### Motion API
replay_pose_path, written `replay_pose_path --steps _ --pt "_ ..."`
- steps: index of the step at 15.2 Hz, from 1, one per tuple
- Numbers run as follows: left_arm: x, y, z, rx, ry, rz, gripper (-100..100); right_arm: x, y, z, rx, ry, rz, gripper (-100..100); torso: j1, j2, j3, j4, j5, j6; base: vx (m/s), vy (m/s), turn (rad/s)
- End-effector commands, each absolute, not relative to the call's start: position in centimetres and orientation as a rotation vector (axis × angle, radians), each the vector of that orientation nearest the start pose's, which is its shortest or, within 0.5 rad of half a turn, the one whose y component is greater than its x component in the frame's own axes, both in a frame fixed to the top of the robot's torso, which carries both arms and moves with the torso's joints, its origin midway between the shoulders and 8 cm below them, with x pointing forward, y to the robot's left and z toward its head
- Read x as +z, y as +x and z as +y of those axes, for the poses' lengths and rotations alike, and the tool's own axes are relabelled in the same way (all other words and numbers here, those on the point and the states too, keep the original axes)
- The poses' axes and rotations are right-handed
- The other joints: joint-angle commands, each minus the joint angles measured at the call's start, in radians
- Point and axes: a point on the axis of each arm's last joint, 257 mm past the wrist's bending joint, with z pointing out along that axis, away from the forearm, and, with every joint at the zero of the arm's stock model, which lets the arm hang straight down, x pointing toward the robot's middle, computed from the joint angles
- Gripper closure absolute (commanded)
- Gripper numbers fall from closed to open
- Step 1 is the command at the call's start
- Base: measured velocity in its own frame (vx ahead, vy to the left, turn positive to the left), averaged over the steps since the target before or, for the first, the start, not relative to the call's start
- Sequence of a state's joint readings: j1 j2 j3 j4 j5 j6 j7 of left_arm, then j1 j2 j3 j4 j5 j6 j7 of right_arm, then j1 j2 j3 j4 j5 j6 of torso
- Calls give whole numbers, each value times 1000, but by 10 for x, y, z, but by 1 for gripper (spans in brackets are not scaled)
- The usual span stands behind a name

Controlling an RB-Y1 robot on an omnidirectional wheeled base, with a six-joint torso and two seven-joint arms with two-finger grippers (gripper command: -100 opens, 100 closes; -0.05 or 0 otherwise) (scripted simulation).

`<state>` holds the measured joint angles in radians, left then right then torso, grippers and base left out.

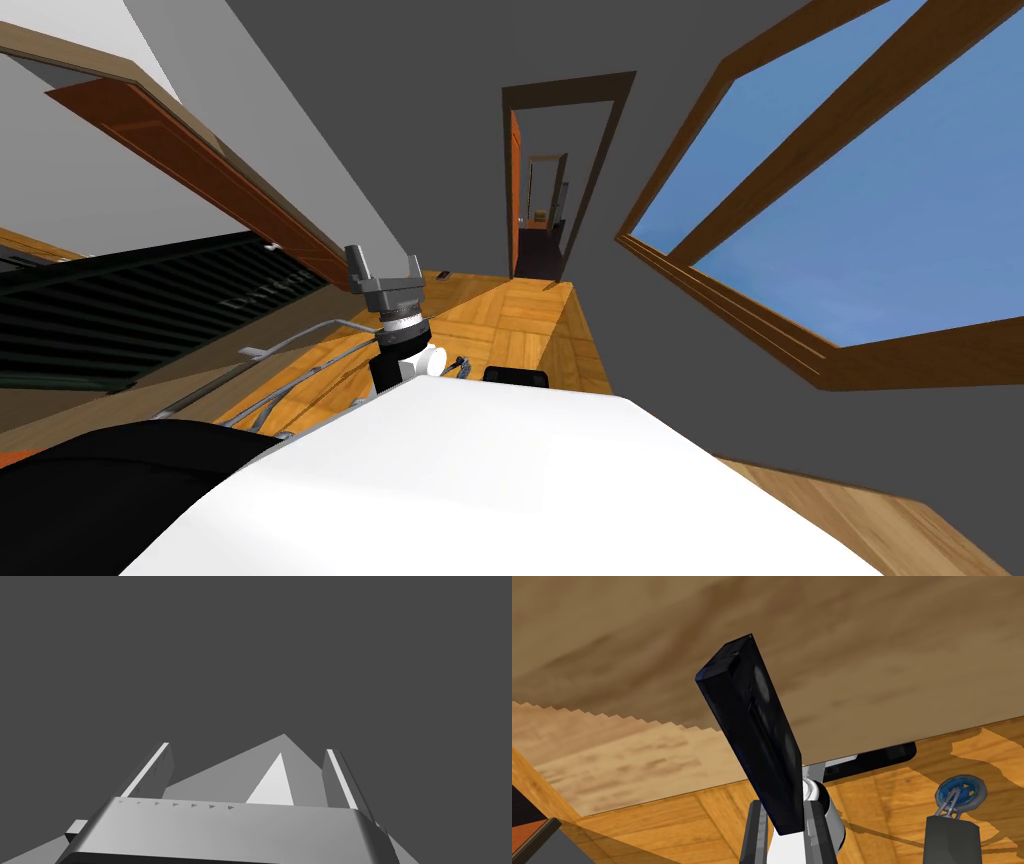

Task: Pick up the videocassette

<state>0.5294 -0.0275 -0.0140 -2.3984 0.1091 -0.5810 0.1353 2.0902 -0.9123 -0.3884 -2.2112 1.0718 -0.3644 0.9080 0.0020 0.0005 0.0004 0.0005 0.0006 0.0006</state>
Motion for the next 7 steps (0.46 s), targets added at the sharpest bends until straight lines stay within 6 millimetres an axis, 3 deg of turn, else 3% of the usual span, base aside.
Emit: replay_pose_path --steps 1,7 --pt "80 298 288 -1534 -638 363 0 -269 -144 -404 -15 -1634 2502 100 0 0 0 0 0 0 -1 -45 -94" --pt "80 298 288 -1534 -638 363 0 -259 -140 -397 -13 -1648 2496 100 -2 0 0 0 -1 0 1 -39 -39"
